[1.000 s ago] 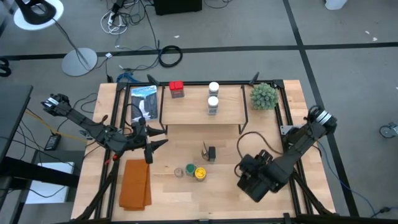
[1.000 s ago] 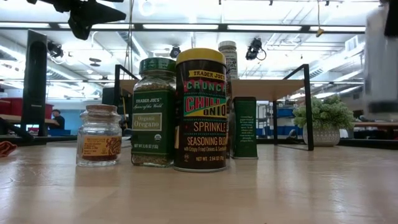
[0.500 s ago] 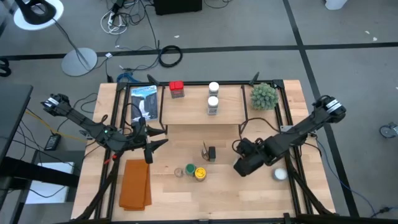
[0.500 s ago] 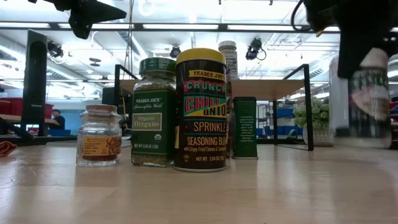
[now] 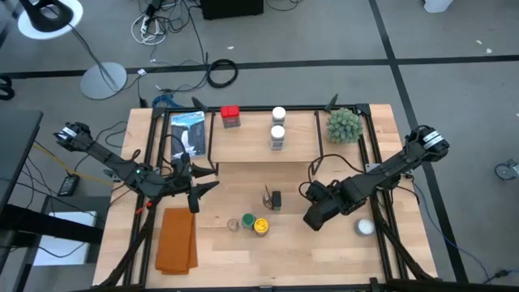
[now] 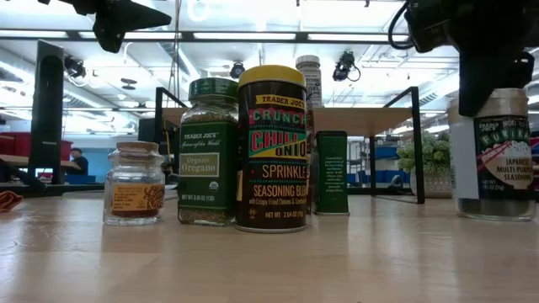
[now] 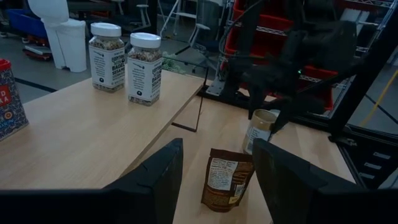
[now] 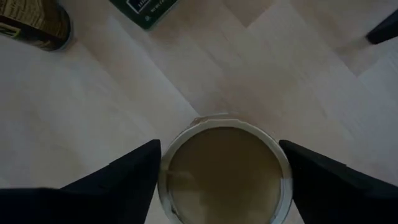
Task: Shelf spices
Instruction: Put the gold seasoning bottle on the shelf
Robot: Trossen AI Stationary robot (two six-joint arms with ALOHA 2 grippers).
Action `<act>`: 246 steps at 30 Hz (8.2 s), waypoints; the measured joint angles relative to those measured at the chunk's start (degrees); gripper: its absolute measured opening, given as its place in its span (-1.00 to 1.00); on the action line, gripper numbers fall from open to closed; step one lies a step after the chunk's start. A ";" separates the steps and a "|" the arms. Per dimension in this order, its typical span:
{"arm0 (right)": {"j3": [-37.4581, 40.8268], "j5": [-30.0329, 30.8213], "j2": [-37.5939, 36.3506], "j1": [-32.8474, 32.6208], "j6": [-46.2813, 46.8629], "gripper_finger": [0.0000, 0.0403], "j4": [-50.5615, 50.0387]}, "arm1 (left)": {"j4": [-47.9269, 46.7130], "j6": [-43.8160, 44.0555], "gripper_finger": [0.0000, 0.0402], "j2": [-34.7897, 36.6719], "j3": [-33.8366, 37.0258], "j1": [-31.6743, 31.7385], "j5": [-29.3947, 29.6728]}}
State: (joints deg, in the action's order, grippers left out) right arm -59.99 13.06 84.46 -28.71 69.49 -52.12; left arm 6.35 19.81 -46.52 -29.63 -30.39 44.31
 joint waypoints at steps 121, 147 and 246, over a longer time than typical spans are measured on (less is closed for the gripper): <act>-19.41 -9.75 8.18 6.47 -41.18 0.89 -20.46 | 0.15 -4.72 -0.02 0.02 -0.02 0.00 0.02; -12.33 -10.34 8.11 5.81 -51.52 0.86 -15.79 | 0.15 -4.76 -0.02 0.00 -0.02 0.00 0.03; -42.23 -8.73 15.07 56.93 -100.81 0.42 -28.98 | 0.15 -6.08 -0.02 0.00 -0.02 0.00 0.00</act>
State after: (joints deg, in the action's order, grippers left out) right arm -102.22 4.33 99.53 28.22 -31.31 -81.10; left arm 6.50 13.74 -46.52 -29.65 -30.39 44.32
